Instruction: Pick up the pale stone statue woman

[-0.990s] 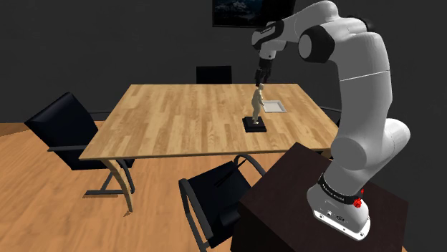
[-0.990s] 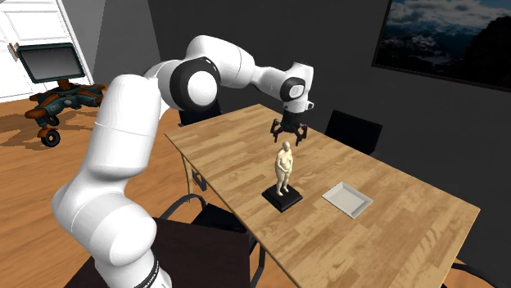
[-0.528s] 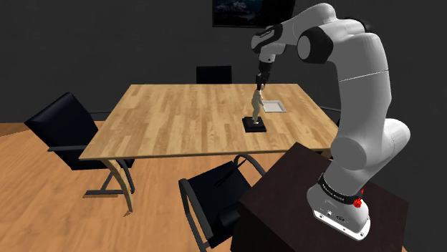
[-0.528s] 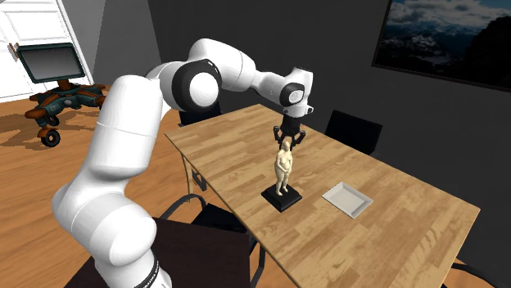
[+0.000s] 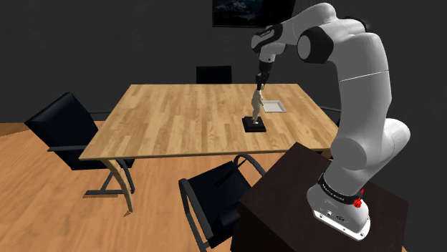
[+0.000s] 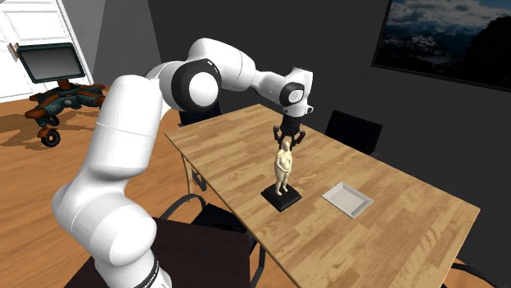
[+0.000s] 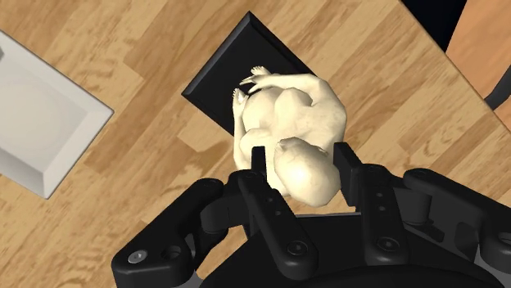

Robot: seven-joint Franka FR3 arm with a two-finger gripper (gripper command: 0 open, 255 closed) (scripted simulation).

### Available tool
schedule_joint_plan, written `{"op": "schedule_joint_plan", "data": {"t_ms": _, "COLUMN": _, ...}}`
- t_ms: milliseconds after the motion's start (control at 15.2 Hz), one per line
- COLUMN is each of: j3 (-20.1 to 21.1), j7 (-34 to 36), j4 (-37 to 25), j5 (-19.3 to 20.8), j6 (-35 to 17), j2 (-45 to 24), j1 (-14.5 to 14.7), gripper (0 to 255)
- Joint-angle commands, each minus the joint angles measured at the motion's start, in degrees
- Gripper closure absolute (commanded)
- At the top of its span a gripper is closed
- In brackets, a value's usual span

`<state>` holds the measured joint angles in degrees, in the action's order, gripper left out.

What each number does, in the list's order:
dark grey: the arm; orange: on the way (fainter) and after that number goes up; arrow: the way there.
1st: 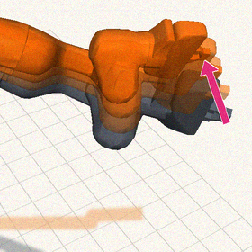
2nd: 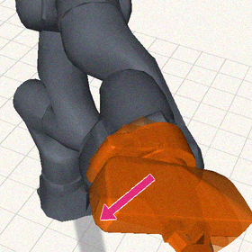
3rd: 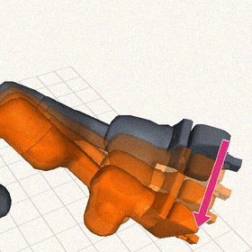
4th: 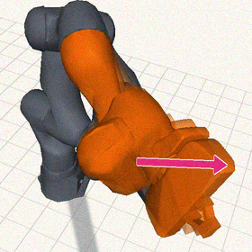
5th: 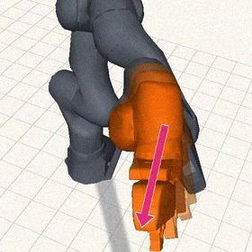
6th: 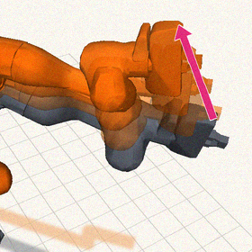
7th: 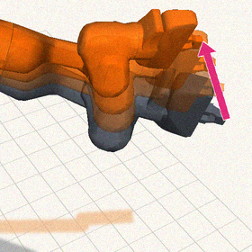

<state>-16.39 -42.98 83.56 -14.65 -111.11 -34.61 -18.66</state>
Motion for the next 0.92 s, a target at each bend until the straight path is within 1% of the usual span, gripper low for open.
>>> {"op": "schedule_joint_plan", "data": {"t_ms": 0, "j3": -0.1, "j7": 0.2, "j4": -0.6, "j5": 0.2, "j6": 1.0, "j2": 0.4, "j1": 0.0, "gripper": 255}}
{"op": "schedule_joint_plan", "data": {"t_ms": 858, "j3": -0.6, "j7": 1.4, "j4": -6.6, "j5": 1.2, "j6": 9.4, "j2": 3.0, "j1": -0.2, "gripper": 255}}
